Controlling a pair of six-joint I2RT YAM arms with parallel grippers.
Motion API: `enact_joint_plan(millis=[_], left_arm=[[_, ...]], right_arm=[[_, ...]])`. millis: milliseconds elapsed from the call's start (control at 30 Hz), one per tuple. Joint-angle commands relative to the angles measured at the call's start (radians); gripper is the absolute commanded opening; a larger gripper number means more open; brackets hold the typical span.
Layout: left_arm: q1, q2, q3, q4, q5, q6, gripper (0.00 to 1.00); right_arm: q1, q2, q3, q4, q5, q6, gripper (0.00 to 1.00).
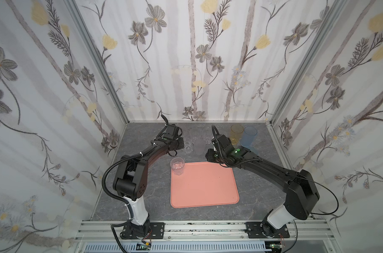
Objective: Place the glasses into the tray
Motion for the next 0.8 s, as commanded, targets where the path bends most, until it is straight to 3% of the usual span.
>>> enact_joint_plan(millis=[0, 300, 400, 533, 767], left_arm=[[-0.001, -0.059, -0.03, 0.007, -0.017, -0.013, 0.0], [-0.042, -0.256, -0.053, -0.006, -0.061, -0.061, 0.0], [-0.087, -0.294, -0.056, -0.015, -0.078, -0.095, 0.0], [-0.164, -0.308, -0.056, -0.028, -0.098, -0.149, 0.0], [-0.245, -0.317, -0.065, -0.036, -0.12, -0.205, 0.0]], right_arm=[[0.001, -0.022, -0.001, 0.043, 0.014, 0.011, 0.38], [0.01, -0.084, 0.071, 0.009, 0.032, 0.027, 0.38], [0.042, -0.106, 0.149, -0.034, 0.109, 0.016, 0.39], [0.086, -0.087, 0.275, -0.139, 0.287, -0.019, 0.48], [0.156, 0.015, 0.386, -0.223, 0.359, -0.091, 0.49]])
